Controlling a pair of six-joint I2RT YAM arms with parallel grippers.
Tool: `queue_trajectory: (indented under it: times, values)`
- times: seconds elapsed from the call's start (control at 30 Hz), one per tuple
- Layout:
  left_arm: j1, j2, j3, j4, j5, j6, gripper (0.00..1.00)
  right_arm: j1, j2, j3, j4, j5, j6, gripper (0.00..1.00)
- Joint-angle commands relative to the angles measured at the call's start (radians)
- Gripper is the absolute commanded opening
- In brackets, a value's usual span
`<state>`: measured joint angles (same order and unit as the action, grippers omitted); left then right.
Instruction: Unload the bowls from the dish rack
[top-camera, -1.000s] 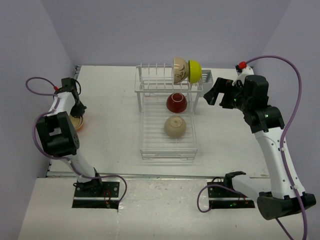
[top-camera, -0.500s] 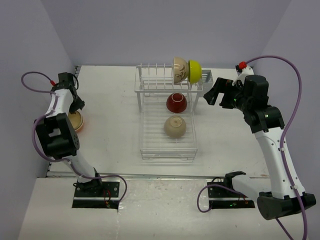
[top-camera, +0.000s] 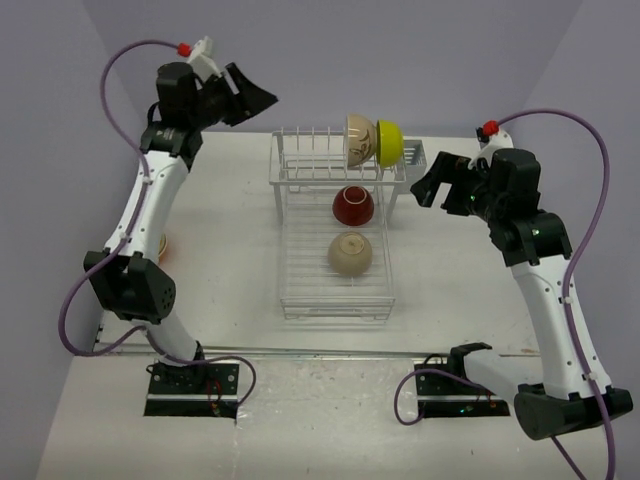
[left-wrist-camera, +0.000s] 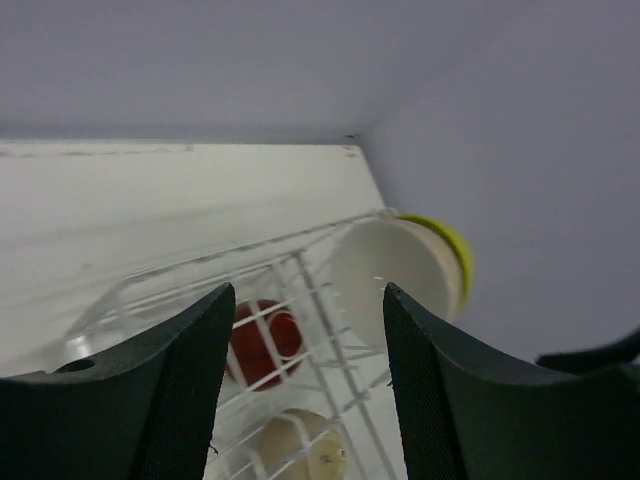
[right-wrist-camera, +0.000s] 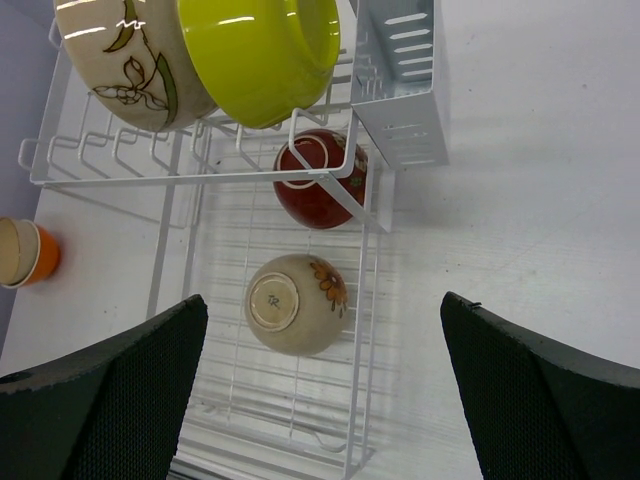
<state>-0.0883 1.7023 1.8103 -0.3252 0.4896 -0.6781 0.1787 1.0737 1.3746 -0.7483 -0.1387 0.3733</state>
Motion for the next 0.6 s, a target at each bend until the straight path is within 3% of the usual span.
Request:
queue_trajectory:
  times: [0.0, 0.27, 0.57]
  values:
    - [-0.112, 0.069, 0.078, 0.158, 0.181, -0.086, 0.62, 0.005, -0.009, 0.046, 0.000, 0.037, 0.013, 0.99]
    - [-0.226, 0.177, 0.116, 0.373, 0.270, -0.218, 0.67, 0.005, -0.047, 0.024, -0.008, 0.054, 0.001, 0.99]
    - [-0.298, 0.240, 0.112, 0.414, 0.282, -0.256, 0.66, 0.004, -0.066, 0.006, -0.008, 0.067, 0.003, 0.99]
